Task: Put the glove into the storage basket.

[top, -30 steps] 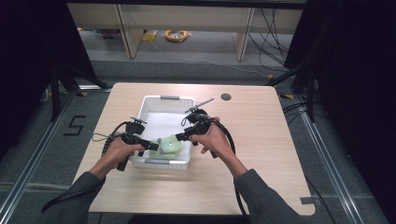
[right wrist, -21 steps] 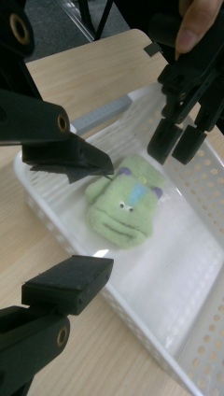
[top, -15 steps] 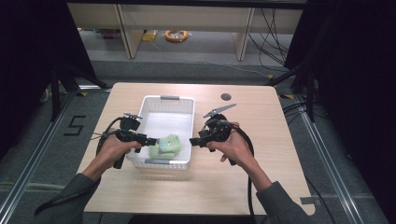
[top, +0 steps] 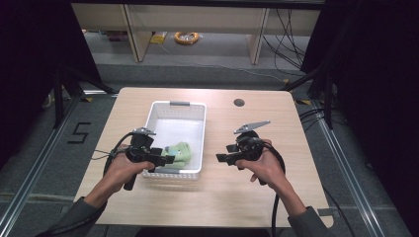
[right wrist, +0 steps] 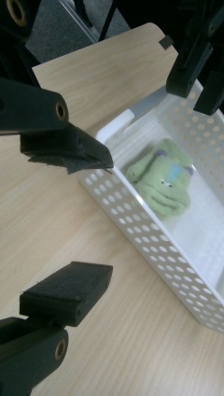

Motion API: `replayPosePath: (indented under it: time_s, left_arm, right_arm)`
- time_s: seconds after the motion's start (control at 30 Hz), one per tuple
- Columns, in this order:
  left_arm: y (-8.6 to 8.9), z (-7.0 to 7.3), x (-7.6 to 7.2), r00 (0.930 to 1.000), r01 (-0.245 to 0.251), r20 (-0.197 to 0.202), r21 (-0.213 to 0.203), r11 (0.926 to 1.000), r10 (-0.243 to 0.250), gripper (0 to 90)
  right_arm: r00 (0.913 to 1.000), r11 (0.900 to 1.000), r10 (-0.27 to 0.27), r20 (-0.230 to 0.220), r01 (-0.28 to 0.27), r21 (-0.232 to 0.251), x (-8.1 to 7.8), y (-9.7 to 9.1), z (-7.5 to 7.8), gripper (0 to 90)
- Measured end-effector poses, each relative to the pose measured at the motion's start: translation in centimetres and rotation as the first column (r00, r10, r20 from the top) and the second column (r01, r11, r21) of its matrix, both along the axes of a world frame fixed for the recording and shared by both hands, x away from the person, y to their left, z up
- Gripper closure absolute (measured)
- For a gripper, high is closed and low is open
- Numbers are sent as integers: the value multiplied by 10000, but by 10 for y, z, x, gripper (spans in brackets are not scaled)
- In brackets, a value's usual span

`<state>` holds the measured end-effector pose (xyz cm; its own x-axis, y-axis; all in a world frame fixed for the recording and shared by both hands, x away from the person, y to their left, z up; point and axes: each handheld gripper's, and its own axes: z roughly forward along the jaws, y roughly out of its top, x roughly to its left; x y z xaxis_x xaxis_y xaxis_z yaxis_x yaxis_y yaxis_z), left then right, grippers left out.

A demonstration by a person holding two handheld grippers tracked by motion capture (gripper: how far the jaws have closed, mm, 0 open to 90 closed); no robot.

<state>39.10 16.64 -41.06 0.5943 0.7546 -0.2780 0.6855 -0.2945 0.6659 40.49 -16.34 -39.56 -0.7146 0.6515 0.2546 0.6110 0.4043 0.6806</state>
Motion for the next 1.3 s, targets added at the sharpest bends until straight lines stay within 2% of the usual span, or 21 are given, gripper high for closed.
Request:
replayPosePath:
  time_s: [0.07,0.17,0.2,0.3,0.33,0.43,0.47,0.5,0.53,0.6,0.7,0.8,0.83,0.87,0.9,0.93,0.97,1.03,1.17,1.2,1.3]
  left_arm:
    - [-3,0,-7,9998,156,115,-84,9998,-155,352]
    - [-8,0,-20,9995,251,201,-295,9992,-245,348]
    - [-10,-1,-24,9992,367,151,-318,9988,-362,346]
    - [-17,-5,-36,9983,569,191,-561,9968,-559,340]
    - [-18,-5,-39,9968,752,293,-451,9961,-739,339]
    - [-23,-6,-48,9959,861,358,-741,9935,-836,335]
    - [-25,-7,-51,9956,848,466,-780,9933,-813,335]
    - [-26,-7,-53,9945,957,494,-758,9925,-922,335]
    - [-28,-7,-55,9939,1001,547,-753,9921,-961,333]
    - [-31,-9,-61,9929,1071,603,-774,9912,-1026,327]
    - [-35,-11,-66,9916,1131,714,-778,9905,-1076,315]
    - [-38,-14,-72,9895,1254,842,-903,9880,-1179,311]
    - [-39,-15,-74,9877,1337,941,-909,9868,-1252,311]
    - [-40,-16,-75,9874,1285,1044,-871,9879,-1192,307]
    - [-40,-17,-77,9856,1340,1134,-750,9881,-1251,303]
    - [-42,-18,-78,9845,1376,1194,-754,9876,-1281,299]
    - [-43,-20,-80,9829,1344,1367,-757,9880,-1232,295]
    - [-44,-24,-82,9837,1348,1315,-899,9868,-1224,291]
    - [-46,-28,-85,9827,1421,1320,-874,9860,-1300,279]
    - [-46,-29,-86,9820,1455,1321,-750,9865,-1348,270]
    - [-47,-32,-89,9815,1551,1286,-993,9829,-1419,225]
  right_arm:
    - [9998,9999,83,-177,-82,81,-4,-4,-1,426]
    - [9999,9997,87,-53,-86,215,-8,-11,-4,423]
    - [9996,9996,-51,-265,59,285,-12,-12,-4,420]
    - [10000,9998,5,11,-5,203,-15,-20,-6,410]
    - [9999,9995,-90,-67,92,310,-18,-21,-7,410]
    - [9999,9996,-139,44,138,262,-22,-28,-9,404]
    - [9995,9991,-274,-124,278,325,-25,-29,-9,398]
    - [9998,9987,-218,38,216,456,-26,-31,-11,391]
    - [9995,9983,-279,-169,287,509,-28,-32,-11,388]
    - [9997,9984,-225,123,218,520,-29,-35,-13,379]
    - [9993,9981,-233,295,215,574,-33,-40,-16,356]
    - [9994,9965,-343,108,334,760,-39,-42,-18,330]
    - [9985,9974,-445,324,426,583,-41,-45,-18,317]
    - [9989,9965,-457,122,447,711,-44,-45,-19,308]
    - [9986,9970,-412,337,389,666,-44,-46,-20,299]
    - [9989,9959,-344,311,317,842,-45,-47,-22,291]
    - [9983,9968,-414,398,386,699,-46,-49,-22,285]
    - [9982,9963,-483,366,455,730,-49,-51,-25,268]
    - [9990,9952,-419,136,406,895,-53,-53,-30,253]
    - [9987,9968,-261,435,228,761,-51,-55,-31,251]
    - [9978,9947,-657,81,649,791,-57,-56,-32,232]
